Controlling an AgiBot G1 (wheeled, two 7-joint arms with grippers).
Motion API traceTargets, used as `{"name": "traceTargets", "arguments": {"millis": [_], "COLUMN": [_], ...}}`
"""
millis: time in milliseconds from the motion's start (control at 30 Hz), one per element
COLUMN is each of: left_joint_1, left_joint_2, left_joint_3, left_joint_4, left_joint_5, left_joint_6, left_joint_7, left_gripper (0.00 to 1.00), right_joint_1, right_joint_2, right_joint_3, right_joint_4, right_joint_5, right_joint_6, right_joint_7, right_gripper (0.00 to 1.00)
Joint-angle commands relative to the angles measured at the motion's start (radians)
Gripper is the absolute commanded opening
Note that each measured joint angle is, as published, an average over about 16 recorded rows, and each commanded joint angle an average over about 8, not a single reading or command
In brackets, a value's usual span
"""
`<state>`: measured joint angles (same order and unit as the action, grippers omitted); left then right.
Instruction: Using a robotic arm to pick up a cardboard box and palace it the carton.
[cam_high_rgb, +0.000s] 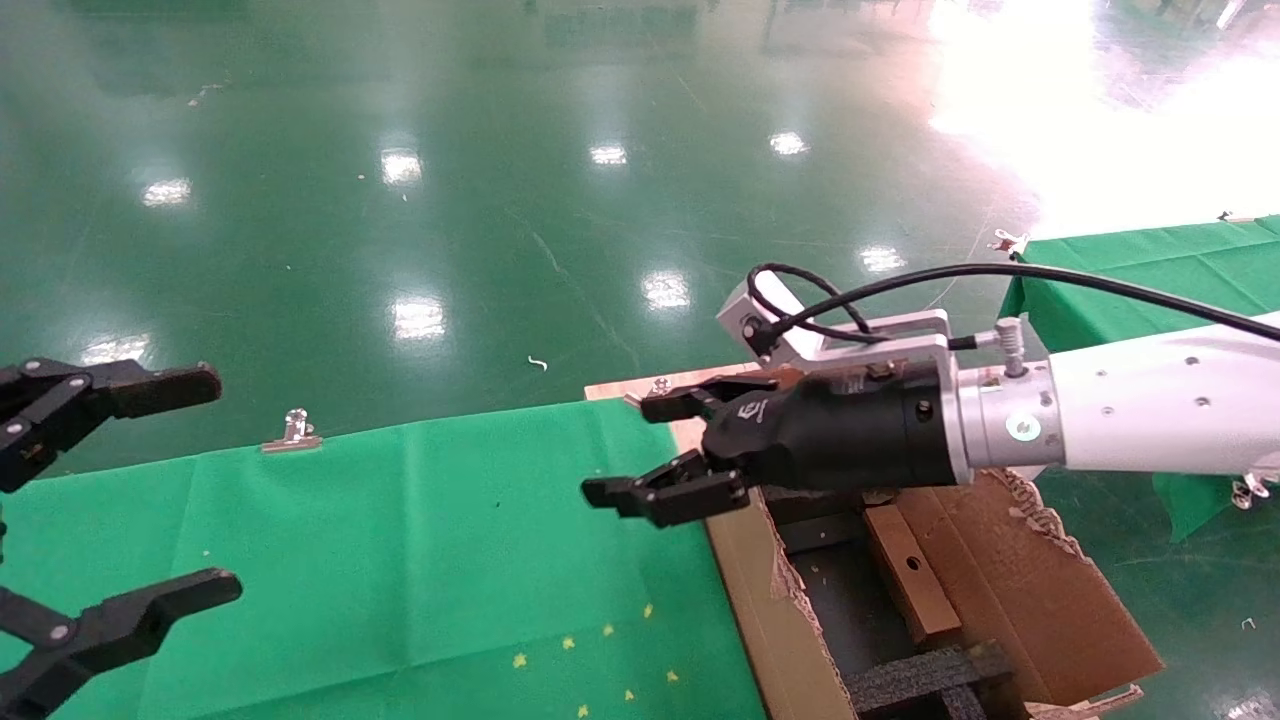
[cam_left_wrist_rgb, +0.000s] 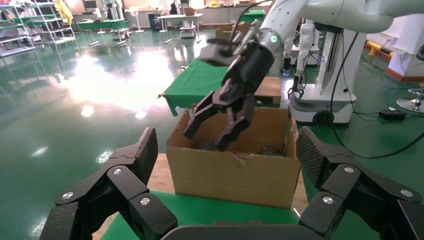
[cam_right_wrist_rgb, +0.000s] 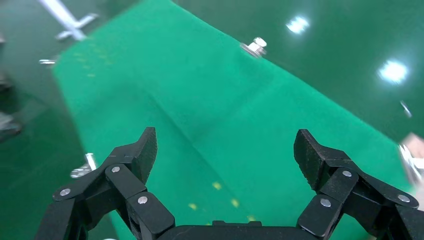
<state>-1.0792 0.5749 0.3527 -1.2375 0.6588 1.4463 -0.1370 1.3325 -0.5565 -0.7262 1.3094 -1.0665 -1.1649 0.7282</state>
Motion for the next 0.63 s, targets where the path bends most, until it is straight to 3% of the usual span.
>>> {"name": "traceTargets", "arguments": {"millis": [33,467,633], "left_joint_1": [0.000,0.000,0.000], "left_joint_2": [0.000,0.000,0.000], "left_joint_3": [0.000,0.000,0.000], "left_joint_4": [0.000,0.000,0.000], "left_joint_5": [0.000,0.000,0.000], "left_joint_6": [0.000,0.000,0.000], "left_joint_7": [0.000,0.000,0.000], "left_gripper": [1.00,1.00,1.00], "right_joint_1": [-0.028,-0.208,-0.246], "right_joint_2": [-0.006,-0.044,-0.052], "right_joint_3": [0.048,0.360,0.425], "right_joint_4": [-0.003,-0.020,-0.024], "right_joint_5": [0.036,0.271,0.320], "right_joint_6": [-0.036,-0.267,-0.315], "right_joint_7": [-0.058,-0.436,-0.515], "right_gripper": [1.00,1.00,1.00]}}
